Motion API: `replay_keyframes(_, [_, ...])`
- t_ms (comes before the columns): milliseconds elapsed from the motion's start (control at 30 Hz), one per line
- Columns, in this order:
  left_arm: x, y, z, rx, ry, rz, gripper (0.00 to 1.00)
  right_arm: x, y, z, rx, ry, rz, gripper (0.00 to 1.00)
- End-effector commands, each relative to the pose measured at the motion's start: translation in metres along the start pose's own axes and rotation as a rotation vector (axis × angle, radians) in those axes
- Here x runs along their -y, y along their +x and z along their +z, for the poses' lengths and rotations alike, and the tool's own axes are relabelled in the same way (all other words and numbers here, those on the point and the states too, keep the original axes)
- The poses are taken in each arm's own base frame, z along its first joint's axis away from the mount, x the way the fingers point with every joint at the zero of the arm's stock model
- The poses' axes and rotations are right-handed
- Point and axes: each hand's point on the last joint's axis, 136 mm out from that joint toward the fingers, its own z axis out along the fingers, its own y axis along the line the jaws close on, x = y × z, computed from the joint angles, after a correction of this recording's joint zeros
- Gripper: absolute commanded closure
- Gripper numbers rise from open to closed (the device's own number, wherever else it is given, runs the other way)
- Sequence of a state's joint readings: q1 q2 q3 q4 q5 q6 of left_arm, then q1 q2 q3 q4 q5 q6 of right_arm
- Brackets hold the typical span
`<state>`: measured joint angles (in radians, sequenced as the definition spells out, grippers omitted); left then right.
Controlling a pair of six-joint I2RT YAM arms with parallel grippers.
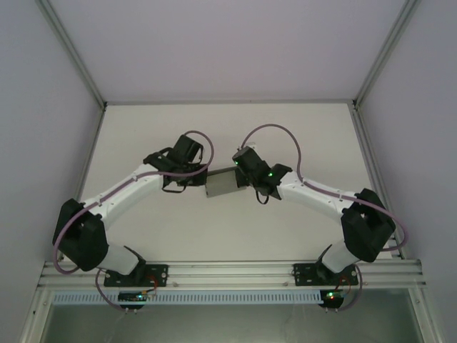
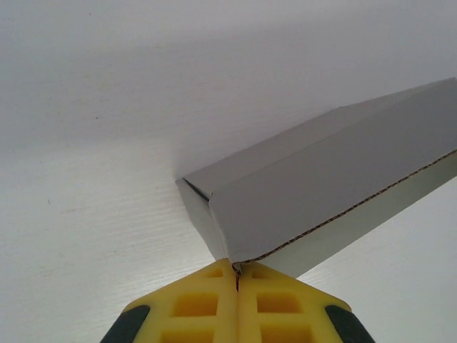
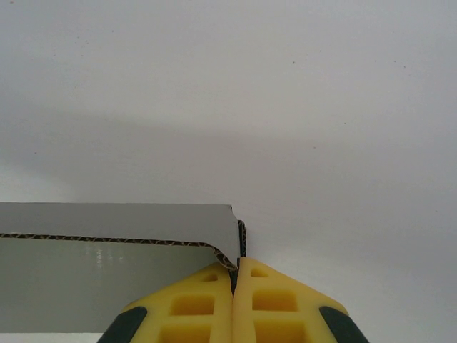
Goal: Assemble paper box
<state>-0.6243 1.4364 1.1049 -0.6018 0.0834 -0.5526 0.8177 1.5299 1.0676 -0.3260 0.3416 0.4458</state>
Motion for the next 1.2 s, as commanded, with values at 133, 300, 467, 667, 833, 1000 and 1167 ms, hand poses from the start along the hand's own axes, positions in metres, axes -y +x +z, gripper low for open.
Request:
replay_keyframes(133, [0.029,-0.003,-0.002,-0.041,0.203,-0.090,1.00,-0.012,0.035,0.007,-0.118,-0.036,-0.020,1.00])
replay_keyframes(300, [0.021,0.000,0.006,-0.074,0.173,-0.115,1.00,-0.014,0.040,0.009,-0.133,-0.044,-0.023,1.00])
replay_keyframes(467, [0.028,-0.005,0.004,-0.094,0.216,-0.132,1.00,-0.014,0.043,0.010,-0.149,-0.046,-0.031,1.00])
replay_keyframes(667, [0.031,-0.011,-0.006,-0.098,0.265,-0.138,1.00,-0.012,0.044,0.010,-0.153,-0.042,-0.034,1.00])
replay_keyframes(833, [0.029,-0.014,-0.008,-0.090,0.269,-0.139,1.00,-0.011,0.047,0.011,-0.163,-0.039,-0.035,1.00])
replay_keyframes(1000, [0.022,-0.017,-0.017,-0.082,0.241,-0.124,1.00,-0.009,0.048,0.011,-0.168,-0.034,-0.041,1.00])
replay_keyframes(1167, [0.014,-0.005,0.003,-0.113,0.219,-0.128,1.00,-0.011,0.047,0.013,-0.163,-0.044,-0.038,1.00])
